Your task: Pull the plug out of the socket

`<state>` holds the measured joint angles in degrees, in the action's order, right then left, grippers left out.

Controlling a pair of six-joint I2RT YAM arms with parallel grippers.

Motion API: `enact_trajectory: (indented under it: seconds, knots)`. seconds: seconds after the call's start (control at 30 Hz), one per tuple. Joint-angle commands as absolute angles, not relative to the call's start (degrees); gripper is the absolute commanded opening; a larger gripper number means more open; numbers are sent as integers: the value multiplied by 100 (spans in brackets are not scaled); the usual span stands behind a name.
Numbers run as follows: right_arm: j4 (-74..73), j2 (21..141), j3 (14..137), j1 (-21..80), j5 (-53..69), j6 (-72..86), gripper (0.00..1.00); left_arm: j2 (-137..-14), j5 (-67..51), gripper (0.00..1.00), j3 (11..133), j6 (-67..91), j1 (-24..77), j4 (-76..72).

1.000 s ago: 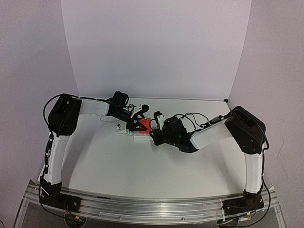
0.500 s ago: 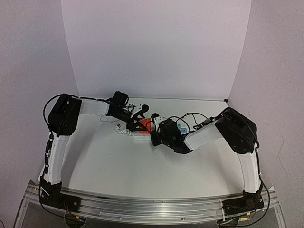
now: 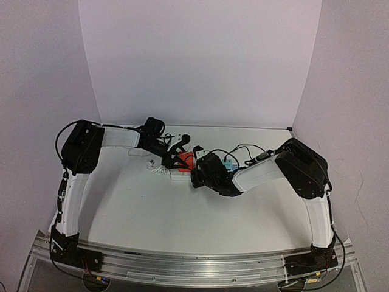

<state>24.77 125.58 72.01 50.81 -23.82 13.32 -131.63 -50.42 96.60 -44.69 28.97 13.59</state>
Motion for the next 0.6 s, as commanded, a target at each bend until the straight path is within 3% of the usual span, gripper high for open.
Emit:
enact_trajectory:
  seconds: [0.0,0.57]
  knots:
    - [1999,12838,7256,5113,-2451,1734,15,-12524,-5611,0,9722,-4454,2948,1391]
    - [1418,12912,6715,5214,-2717,1287,12,-12449,-5608,0,9969,-4013,2946,568]
